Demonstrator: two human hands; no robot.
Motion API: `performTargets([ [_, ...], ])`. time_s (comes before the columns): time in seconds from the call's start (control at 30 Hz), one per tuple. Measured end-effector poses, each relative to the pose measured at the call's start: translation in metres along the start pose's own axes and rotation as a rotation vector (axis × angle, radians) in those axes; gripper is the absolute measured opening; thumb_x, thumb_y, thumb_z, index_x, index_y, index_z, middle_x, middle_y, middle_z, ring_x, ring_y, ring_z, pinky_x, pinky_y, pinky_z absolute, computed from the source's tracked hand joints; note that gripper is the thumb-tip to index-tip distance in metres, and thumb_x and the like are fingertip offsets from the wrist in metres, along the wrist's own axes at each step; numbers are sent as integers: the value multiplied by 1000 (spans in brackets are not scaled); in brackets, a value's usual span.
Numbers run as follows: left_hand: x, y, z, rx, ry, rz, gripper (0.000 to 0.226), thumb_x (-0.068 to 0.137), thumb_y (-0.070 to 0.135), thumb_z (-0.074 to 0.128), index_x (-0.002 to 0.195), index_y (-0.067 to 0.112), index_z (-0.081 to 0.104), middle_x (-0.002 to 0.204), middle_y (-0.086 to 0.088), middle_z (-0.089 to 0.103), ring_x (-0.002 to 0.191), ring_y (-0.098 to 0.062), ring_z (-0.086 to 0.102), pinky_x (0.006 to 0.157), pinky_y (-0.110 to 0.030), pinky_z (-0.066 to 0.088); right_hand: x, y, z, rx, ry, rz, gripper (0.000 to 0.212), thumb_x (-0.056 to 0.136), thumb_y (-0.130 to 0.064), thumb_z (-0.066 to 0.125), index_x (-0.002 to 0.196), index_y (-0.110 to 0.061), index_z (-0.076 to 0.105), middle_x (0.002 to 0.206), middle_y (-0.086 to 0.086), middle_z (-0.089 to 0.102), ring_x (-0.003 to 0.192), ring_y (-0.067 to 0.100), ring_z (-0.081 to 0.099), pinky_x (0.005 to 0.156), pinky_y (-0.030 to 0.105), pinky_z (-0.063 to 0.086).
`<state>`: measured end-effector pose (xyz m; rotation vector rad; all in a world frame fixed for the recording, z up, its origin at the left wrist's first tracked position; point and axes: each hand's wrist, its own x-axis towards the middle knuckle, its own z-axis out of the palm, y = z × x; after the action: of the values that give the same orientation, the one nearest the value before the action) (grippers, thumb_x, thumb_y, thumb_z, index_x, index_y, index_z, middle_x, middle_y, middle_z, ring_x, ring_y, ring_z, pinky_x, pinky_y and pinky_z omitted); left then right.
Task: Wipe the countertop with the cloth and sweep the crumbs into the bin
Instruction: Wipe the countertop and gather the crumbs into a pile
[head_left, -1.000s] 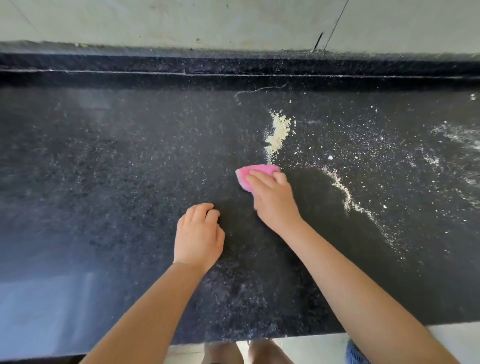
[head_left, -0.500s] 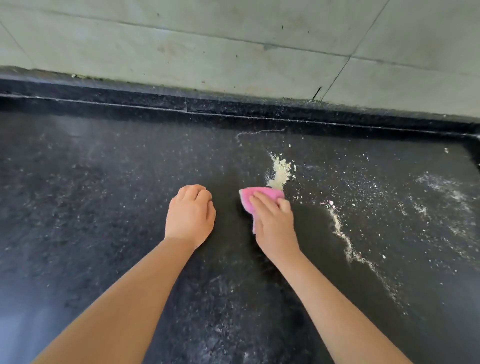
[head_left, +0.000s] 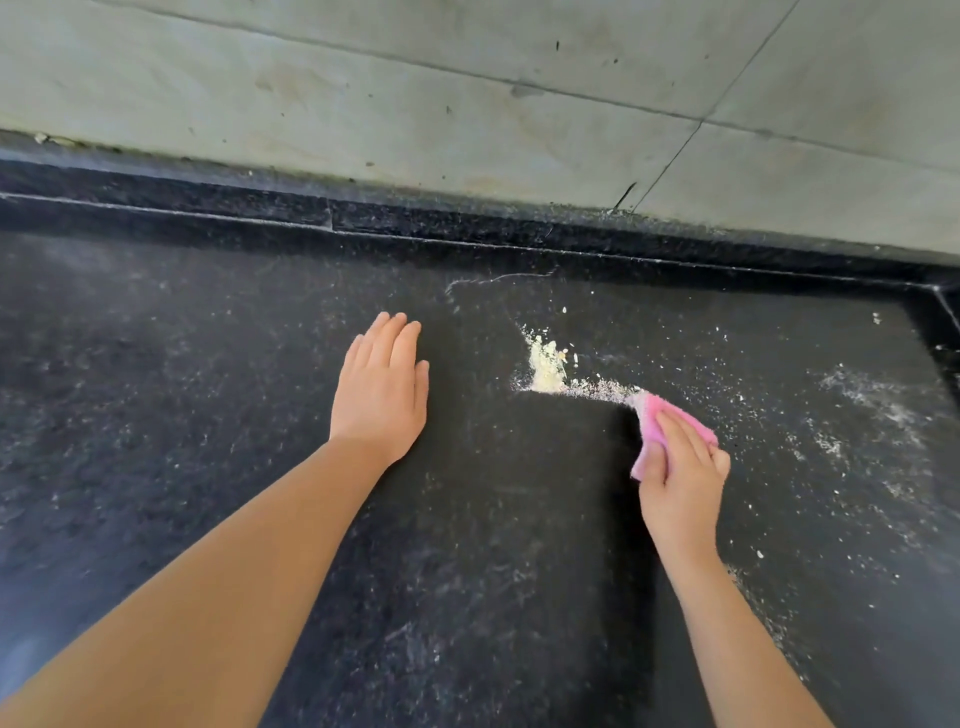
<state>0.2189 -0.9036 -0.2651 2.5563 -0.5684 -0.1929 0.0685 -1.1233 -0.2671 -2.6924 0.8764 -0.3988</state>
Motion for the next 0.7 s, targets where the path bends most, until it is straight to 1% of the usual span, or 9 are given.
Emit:
performTargets([
  [0.07,2,0,5,55,-40,-2,48,99,20,26,143,4,18,153,-9,15,142,-21,4,114,-31,0,4,-20,2,47,67,-39,46,85,-18,28,114,-1,60,114,13,64,103,26,57,82,17,19],
  [0.13,4,0,10,113,-77,3,49,99,22,22,144,6,13,154,-7,8,142,-19,-1,114,-30,-3,11,-54,12,87,81,-144,42,85,-15,32,112,-2,62,112,10,65,103,26,56,85,16,21],
  [0.23,7,2,11,164,-109,-31,49,99,22,20,145,8,10,155,-6,2,142,-18,-6,113,-29,-7,19,-102,40,118,51,-349,37,79,-9,37,99,0,67,102,11,69,96,19,49,84,24,29],
  [0.33,9,4,12,228,-149,-56,49,99,23,17,145,10,6,155,-6,-2,142,-18,-8,112,-28,-9,27,-122,67,90,-61,-424,31,75,-1,48,101,-5,65,105,6,67,86,31,60,80,26,29],
  [0.43,10,5,11,248,-156,-67,49,99,24,16,145,11,6,155,-5,-2,142,-17,-7,112,-28,-9,32,-105,67,9,-104,-386,36,72,-2,45,102,-7,65,107,4,67,82,33,62,77,27,28],
  [0.5,10,5,11,254,-154,-68,49,99,24,16,145,12,7,155,-4,-1,142,-17,-7,113,-28,-8,34,-84,51,-30,-98,-329,39,69,-4,41,99,-8,66,106,5,68,90,28,63,78,27,27],
  [0.57,10,6,11,256,-157,-72,49,99,24,15,146,12,7,155,-4,-1,142,-17,-7,113,-28,-8,31,-52,36,-85,-89,-250,41,62,-1,47,98,-4,66,103,7,69,95,23,62,79,25,26],
  [0.63,11,6,10,262,-163,-78,49,99,25,14,146,13,6,155,-3,-2,142,-16,-7,113,-28,-8,29,-21,22,-103,-104,-121,41,68,-5,42,102,0,65,106,11,68,93,29,63,85,15,24],
  [0.7,10,7,10,275,-172,-77,49,99,25,13,146,13,4,155,-3,-4,141,-16,-8,112,-29,-9,25,-2,10,-59,-93,19,49,80,-19,29,108,1,63,113,14,65,95,39,59,91,3,12],
])
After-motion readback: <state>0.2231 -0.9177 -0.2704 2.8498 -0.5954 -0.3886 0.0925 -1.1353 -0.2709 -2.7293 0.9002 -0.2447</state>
